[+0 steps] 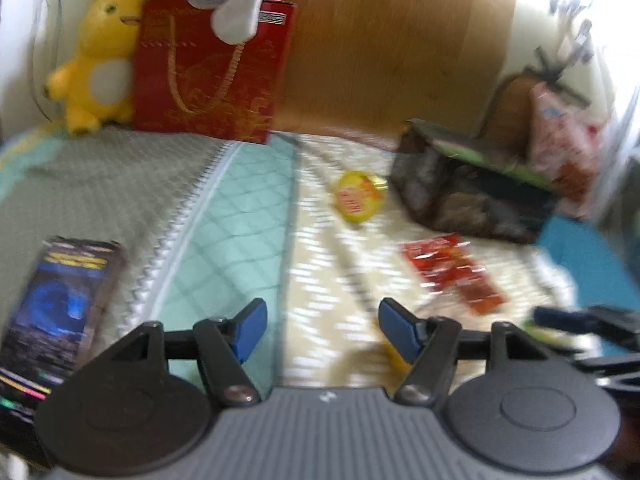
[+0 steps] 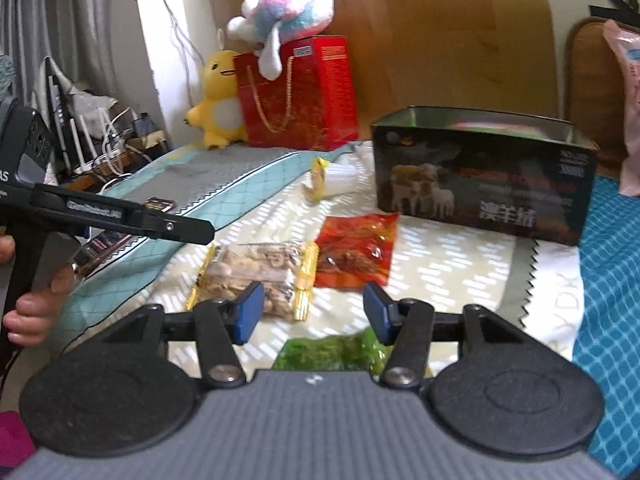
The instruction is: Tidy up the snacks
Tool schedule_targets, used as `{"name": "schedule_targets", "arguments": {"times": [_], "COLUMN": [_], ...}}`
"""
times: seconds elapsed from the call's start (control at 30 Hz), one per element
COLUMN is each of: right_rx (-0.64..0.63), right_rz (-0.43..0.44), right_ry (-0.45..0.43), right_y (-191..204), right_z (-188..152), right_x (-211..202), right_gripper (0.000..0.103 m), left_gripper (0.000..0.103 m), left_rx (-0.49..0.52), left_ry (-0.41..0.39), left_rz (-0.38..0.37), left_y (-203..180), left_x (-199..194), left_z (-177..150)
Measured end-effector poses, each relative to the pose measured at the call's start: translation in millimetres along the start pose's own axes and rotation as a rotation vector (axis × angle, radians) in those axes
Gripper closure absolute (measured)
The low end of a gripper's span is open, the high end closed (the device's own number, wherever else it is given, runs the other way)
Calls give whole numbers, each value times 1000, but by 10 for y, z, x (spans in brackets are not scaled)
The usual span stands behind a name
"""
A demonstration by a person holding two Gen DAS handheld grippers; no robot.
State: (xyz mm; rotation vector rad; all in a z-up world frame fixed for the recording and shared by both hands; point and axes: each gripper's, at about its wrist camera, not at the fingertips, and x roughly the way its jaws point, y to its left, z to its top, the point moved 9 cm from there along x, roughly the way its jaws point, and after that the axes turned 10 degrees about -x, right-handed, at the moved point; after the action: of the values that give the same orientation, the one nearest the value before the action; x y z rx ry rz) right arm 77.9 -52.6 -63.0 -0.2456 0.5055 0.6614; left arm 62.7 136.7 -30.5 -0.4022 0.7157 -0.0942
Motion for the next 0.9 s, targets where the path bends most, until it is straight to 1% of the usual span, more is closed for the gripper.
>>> {"name": "schedule_targets", "arguments": {"times": [0.03, 0.1, 0.2, 0.37, 0.47, 0.53, 0.6, 0.7, 0.73, 0.77, 0.8, 0.83, 0.9], "right_rx": [-13, -40, -68, -126, -173, -222, -253, -234, -226, -222, -222, -222, -226], "right_rz": [1, 4, 21, 32, 11, -13, -24, -29, -30, -30, -32, -36, -57], "right_ry": [0, 7, 15, 49, 75, 72, 70, 73, 74, 74, 74, 74, 69], "right_y": [12, 57, 114, 224, 281, 335, 379, 355, 345, 337, 340, 346, 347], "right_z": [20, 48, 57, -7, -65, -101, -92, -91, -93, -94, -91, -88, -87], "right_x": [4, 32, 81, 198, 292, 331, 337, 340, 341, 341, 341, 343, 329], "right_gripper": [37, 37, 37, 37, 36, 29, 27, 25, 24, 24, 24, 23, 23], "left_gripper": [40, 40, 40, 40, 39, 39, 35, 30, 28, 23, 20, 20, 20], "left_rx": [-13, -25, -27, -47, -60, -66, -55, -23, 1, 31, 68, 103, 121], "left_ry": [13, 29, 54, 99, 126, 137, 117, 66, 44, 25, 7, -1, 6], "left_rz": [-42, -103, -155, -189, -194, -199, -204, -206, -196, -188, -178, -162, -183], "left_y": [-36, -106, -180, -220, -222, -227, -256, -302, -337, -380, -428, -465, -497], "left_x": [-18, -58, -80, -18, 61, 102, 109, 128, 133, 137, 142, 147, 149], "left_z": [-4, -8, -29, -133, -214, -258, -273, -299, -324, -354, -387, -409, -410]}}
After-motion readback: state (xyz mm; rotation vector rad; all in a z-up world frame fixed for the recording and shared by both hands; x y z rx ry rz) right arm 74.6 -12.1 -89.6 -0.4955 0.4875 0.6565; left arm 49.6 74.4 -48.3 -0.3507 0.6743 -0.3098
